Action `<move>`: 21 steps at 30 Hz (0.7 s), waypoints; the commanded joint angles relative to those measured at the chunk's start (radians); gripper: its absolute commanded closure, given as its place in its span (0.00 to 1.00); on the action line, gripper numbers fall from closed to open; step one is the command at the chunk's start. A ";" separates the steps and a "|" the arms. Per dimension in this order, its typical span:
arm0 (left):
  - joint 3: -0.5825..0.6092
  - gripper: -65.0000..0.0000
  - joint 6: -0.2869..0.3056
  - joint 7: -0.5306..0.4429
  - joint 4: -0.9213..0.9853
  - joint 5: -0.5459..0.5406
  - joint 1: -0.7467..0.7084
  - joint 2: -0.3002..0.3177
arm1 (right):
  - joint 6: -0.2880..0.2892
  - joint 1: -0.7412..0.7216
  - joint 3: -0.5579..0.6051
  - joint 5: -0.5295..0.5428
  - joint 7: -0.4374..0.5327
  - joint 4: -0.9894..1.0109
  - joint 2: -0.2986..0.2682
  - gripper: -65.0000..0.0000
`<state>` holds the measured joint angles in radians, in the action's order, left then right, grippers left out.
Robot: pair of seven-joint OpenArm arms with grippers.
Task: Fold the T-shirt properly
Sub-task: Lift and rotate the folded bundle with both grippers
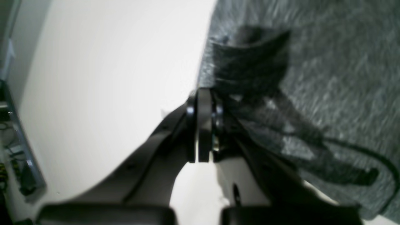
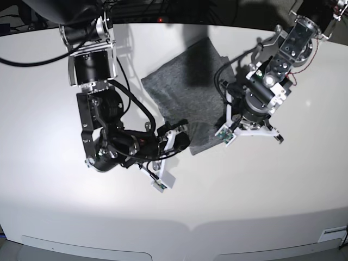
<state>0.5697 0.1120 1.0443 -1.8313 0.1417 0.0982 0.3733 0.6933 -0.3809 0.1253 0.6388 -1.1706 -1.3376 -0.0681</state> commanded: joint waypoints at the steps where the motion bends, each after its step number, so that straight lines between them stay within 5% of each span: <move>1: -0.006 1.00 -0.005 -0.005 -0.026 0.020 0.032 0.004 | 0.005 -0.041 0.000 0.026 0.022 -0.020 0.011 1.00; 21: -0.006 1.00 -0.027 -0.048 -0.020 0.016 0.029 0.010 | 0.005 -0.060 0.000 -0.328 0.337 0.004 0.126 1.00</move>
<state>0.5697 0.0956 1.0065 -1.8347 0.1421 0.1108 0.3798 0.6930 -0.4099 0.1253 0.2932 -0.8604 -1.3205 0.0505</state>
